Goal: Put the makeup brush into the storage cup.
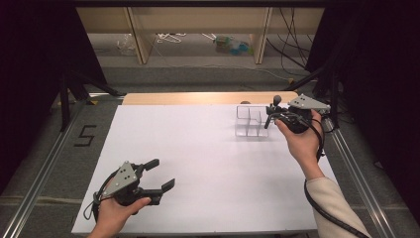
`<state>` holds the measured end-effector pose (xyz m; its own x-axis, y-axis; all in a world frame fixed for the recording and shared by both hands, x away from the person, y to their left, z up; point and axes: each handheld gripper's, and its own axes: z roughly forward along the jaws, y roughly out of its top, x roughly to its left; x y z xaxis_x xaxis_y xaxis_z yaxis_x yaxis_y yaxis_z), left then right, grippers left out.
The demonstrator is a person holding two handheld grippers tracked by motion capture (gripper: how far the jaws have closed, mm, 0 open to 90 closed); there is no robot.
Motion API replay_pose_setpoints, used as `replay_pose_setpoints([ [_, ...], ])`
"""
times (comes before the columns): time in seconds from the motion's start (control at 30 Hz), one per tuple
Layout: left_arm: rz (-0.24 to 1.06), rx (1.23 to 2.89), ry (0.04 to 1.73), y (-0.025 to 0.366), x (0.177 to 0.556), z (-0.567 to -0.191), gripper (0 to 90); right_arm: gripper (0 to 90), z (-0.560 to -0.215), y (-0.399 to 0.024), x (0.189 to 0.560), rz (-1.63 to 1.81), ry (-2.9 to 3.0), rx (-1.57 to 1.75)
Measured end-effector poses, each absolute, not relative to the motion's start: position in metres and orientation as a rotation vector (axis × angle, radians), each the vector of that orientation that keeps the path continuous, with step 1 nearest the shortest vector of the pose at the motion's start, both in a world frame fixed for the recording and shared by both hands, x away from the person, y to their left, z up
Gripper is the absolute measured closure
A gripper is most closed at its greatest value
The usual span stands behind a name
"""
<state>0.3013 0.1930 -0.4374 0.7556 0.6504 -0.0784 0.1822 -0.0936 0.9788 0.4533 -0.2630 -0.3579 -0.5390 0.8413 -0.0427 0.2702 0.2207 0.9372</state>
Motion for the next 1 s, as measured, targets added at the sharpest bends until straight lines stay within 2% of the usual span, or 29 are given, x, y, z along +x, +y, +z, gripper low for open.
replay_pose_setpoints([
  [1.0, 0.44, 1.646, 0.677, 0.193, 0.302, -0.438, 16.1, 77.6, -0.354, -0.265, 0.465, 1.33, 1.893, 1.017],
])
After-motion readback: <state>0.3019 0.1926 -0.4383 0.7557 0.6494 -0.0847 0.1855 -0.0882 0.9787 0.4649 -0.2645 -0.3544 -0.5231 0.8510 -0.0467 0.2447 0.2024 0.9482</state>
